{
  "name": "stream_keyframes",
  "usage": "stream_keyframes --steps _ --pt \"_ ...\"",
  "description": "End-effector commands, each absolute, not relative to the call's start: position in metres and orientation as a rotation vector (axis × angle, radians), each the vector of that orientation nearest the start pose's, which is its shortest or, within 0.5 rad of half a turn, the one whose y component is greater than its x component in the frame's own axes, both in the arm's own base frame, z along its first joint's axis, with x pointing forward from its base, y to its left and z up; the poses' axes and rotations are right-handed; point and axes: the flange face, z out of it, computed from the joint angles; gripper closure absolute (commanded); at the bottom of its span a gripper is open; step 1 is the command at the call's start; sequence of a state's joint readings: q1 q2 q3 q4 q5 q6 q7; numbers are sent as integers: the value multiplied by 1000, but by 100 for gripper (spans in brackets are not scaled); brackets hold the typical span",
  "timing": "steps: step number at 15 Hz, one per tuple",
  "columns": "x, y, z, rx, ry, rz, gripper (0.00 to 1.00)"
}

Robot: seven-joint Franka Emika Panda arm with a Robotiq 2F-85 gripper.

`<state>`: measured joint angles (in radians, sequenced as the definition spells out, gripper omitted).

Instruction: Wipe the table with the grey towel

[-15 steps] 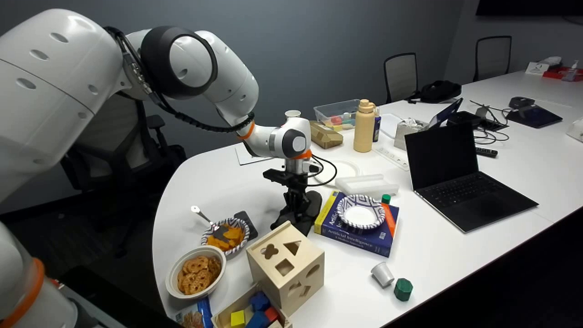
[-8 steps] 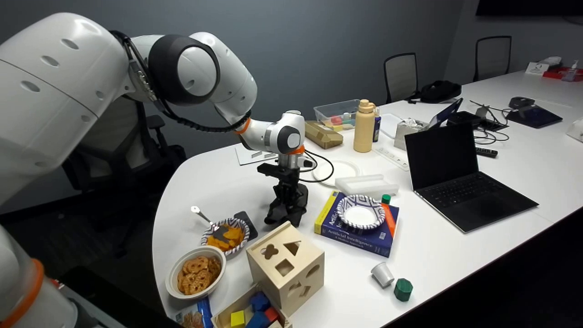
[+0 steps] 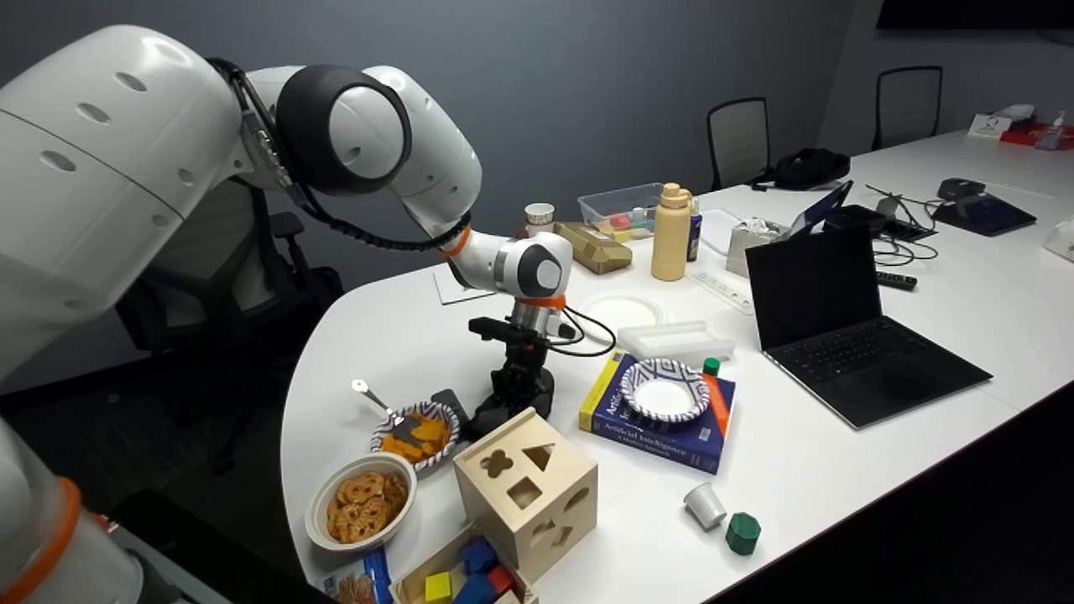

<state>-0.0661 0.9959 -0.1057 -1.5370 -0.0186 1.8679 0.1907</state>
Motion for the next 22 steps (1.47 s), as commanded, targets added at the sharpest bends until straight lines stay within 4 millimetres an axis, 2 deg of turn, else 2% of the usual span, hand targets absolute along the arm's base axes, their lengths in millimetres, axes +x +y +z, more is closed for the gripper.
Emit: stream_keyframes --steps 1,3,5,10,13,16,18,22 --pt "574 -133 25 -3028 765 1164 98" --pt "579 -146 23 -3068 872 1088 98" --pt "593 -146 24 -3113 905 986 98" --pt "633 -121 34 -3152 814 723 98" --pt "646 -100 38 -3118 672 667 98" --pt "641 -83 38 -3080 523 754 98" --pt "630 -79 38 -3063 475 849 98" --pt "608 -90 44 -3080 627 1025 98"
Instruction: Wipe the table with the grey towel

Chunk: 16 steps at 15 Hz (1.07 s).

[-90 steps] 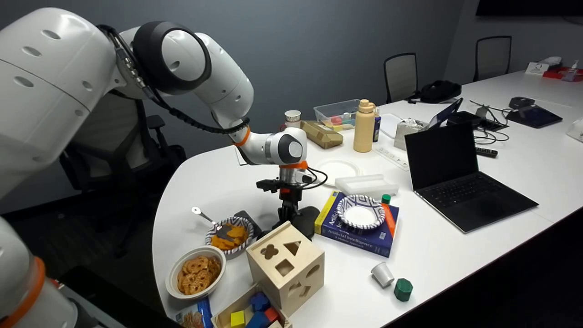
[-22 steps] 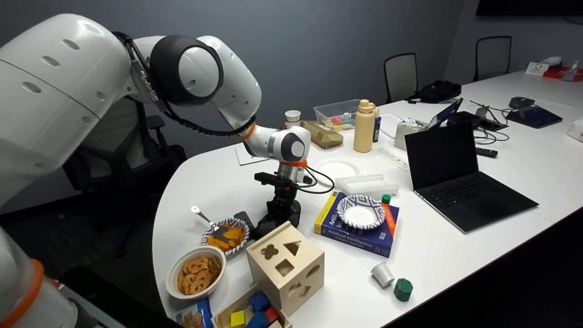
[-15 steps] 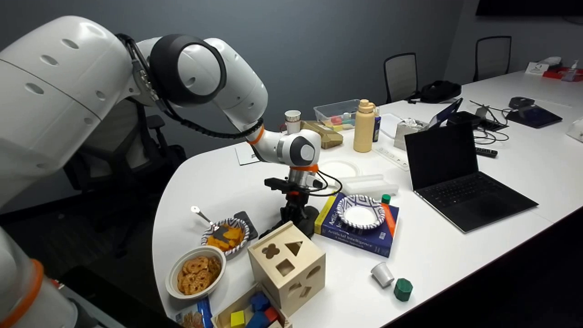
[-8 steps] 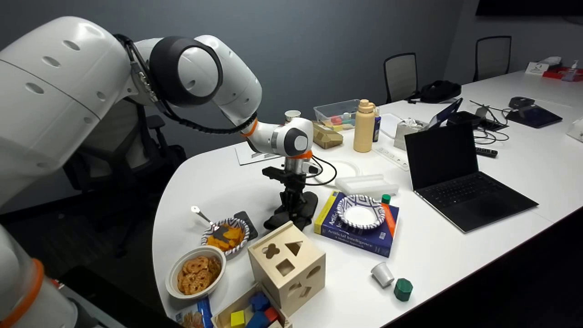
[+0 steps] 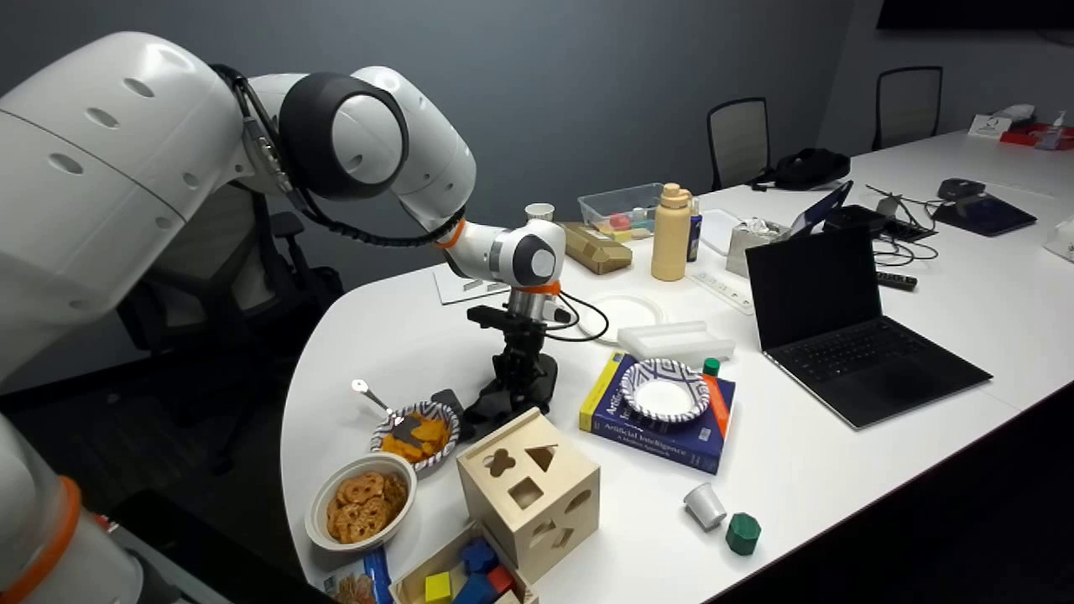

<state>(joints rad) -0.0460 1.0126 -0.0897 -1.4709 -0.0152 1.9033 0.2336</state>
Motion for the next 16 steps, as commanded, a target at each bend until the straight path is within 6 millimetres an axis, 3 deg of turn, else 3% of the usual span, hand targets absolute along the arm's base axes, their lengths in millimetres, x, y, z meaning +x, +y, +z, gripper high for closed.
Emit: stream_keyframes --steps 1,5,9,16 --pt "603 -96 45 -3081 680 1057 98" --pt "599 -123 39 -3128 832 1017 98" --pt "620 -129 36 -3162 827 791 98" --pt "656 -57 79 -3145 457 398 98"
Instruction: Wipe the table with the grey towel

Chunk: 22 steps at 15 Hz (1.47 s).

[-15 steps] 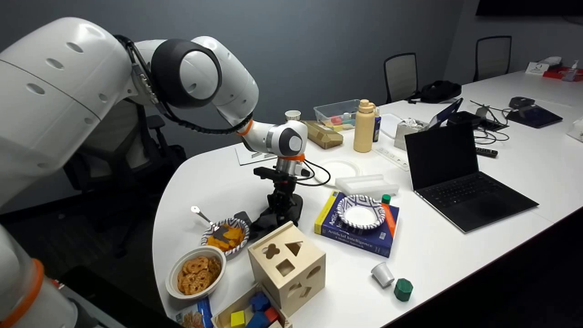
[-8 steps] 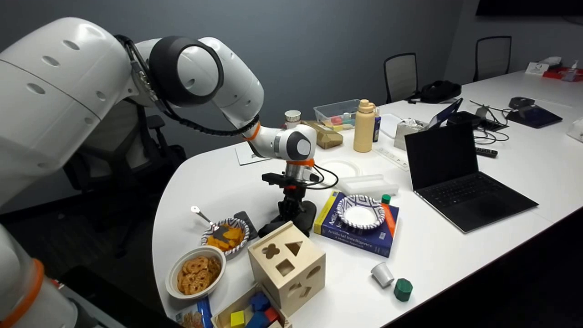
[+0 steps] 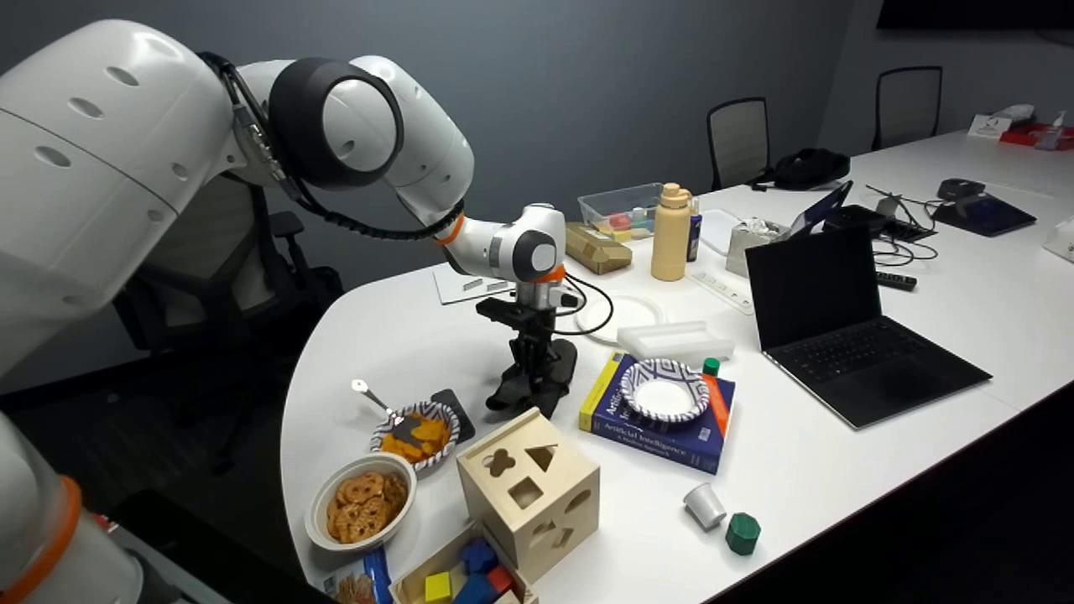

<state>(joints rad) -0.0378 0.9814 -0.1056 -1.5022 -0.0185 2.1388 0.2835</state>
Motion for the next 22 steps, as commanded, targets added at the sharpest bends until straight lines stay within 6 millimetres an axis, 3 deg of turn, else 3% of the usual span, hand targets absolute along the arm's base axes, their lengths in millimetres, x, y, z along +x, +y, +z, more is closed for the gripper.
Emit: stream_keyframes --steps 1,5,8,9,10,13,15,19,22 --pt "659 -45 82 -3134 394 359 98" --pt "666 -10 76 -3079 232 325 98" --pt "663 -8 76 -3107 253 316 97" --pt "663 -9 80 -3111 250 297 67" --pt "662 -8 83 -3117 249 277 66" --pt "659 -8 93 -3107 200 244 44" --pt "652 -2 109 -3089 119 254 30" --pt "628 7 164 -3128 50 190 1" --pt "607 7 213 -3192 96 82 0"
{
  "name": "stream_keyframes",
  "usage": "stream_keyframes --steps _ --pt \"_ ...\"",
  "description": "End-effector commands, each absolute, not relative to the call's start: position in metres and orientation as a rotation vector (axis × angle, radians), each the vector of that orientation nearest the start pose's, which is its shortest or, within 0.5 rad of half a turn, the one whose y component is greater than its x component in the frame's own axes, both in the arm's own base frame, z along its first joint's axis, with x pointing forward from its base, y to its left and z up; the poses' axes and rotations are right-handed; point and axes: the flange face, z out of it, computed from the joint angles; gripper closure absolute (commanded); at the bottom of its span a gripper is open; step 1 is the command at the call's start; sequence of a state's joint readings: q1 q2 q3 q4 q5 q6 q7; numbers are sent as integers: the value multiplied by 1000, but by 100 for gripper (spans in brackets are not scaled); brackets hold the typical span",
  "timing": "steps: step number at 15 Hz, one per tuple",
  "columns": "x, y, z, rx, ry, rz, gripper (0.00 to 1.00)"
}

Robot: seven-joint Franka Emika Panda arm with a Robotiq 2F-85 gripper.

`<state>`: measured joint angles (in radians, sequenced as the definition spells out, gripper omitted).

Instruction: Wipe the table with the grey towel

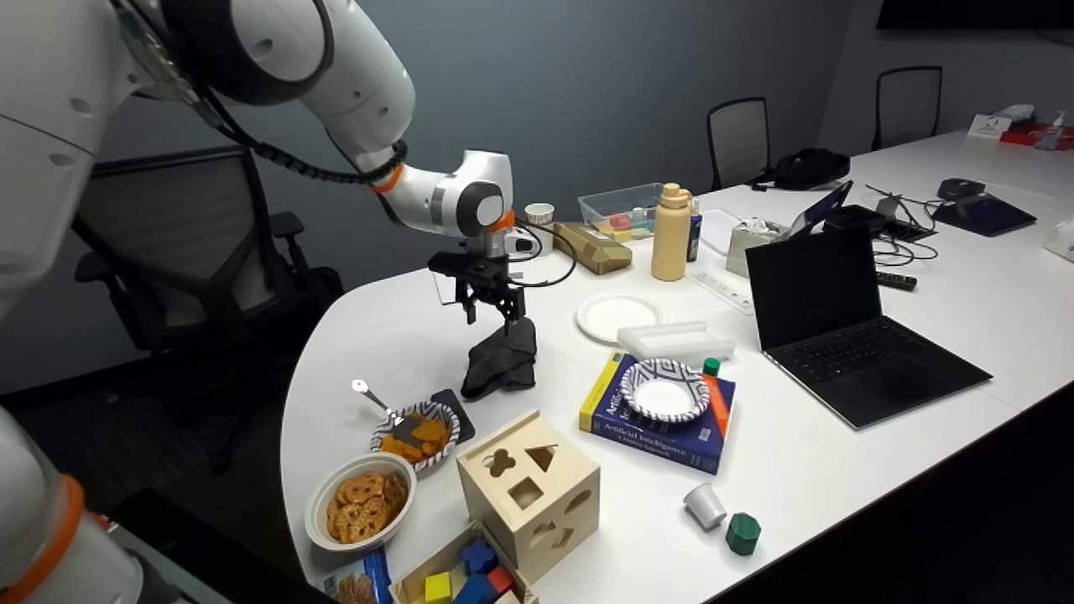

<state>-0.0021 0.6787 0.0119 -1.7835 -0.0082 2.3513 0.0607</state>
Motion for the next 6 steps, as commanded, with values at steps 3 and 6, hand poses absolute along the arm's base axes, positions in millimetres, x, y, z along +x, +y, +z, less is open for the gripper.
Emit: stream_keyframes --steps 3,6 --pt "594 6 244 -3199 63 38 0" --pt "585 9 259 -3200 14 21 0"
